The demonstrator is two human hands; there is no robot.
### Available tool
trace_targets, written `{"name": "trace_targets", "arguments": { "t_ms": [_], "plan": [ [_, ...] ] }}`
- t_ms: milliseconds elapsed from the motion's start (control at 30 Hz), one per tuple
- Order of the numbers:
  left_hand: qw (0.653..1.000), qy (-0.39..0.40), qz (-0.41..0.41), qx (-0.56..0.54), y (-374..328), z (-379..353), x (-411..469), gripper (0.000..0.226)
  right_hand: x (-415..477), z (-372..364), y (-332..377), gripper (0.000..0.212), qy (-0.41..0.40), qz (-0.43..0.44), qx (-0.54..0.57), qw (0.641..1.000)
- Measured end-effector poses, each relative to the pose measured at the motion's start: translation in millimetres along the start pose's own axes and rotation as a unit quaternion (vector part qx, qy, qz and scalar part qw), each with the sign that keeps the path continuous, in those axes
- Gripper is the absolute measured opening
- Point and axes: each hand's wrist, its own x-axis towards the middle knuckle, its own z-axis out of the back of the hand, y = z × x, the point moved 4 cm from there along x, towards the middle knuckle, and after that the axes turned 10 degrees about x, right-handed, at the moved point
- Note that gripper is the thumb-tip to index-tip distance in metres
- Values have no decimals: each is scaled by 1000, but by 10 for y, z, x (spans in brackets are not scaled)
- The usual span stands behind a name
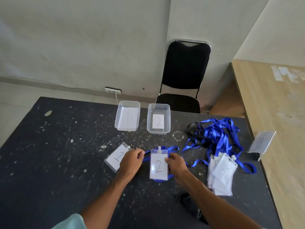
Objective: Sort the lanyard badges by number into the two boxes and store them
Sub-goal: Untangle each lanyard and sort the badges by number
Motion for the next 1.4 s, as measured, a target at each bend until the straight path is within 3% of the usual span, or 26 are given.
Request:
{"name": "trace_targets", "arguments": {
  "t_ms": [100,200,367,467,600,700,767,867,1000,1233,1400],
  "plan": [
    [981,-6,-88,173,174,-48,6,30,21,82,59,3,-40,7,-28,999],
    [959,-4,-145,244,269,-107,5,38,99,131,55,2,-54,18,-59,997],
    [977,-73,-63,191,285,-65,87,18,200,85,56,3,-44,30,-66,996],
    [985,-91,2,147,305,-38,139,10,239,71,110,11,-46,50,-161,985],
    [990,-88,2,107,314,-28,145,9,144,18,174,38,-94,69,-312,943],
    [992,-108,-18,69,335,30,105,14,-42,-131,297,26,-180,201,-389,881],
    [986,-142,-23,86,397,93,97,10,-76,-375,318,17,-105,258,-302,912],
    [975,-157,22,159,599,173,119,21,-48,-784,287,22,45,182,-212,959],
    [976,-89,80,180,842,179,81,41,24,-1050,245,38,51,161,-281,945],
    [986,-75,102,109,968,149,134,48,147,-1462,307,40,83,160,-368,912],
    [991,-81,93,45,1083,162,174,54,109,-1858,396,52,168,170,-388,890]
  ]
}}
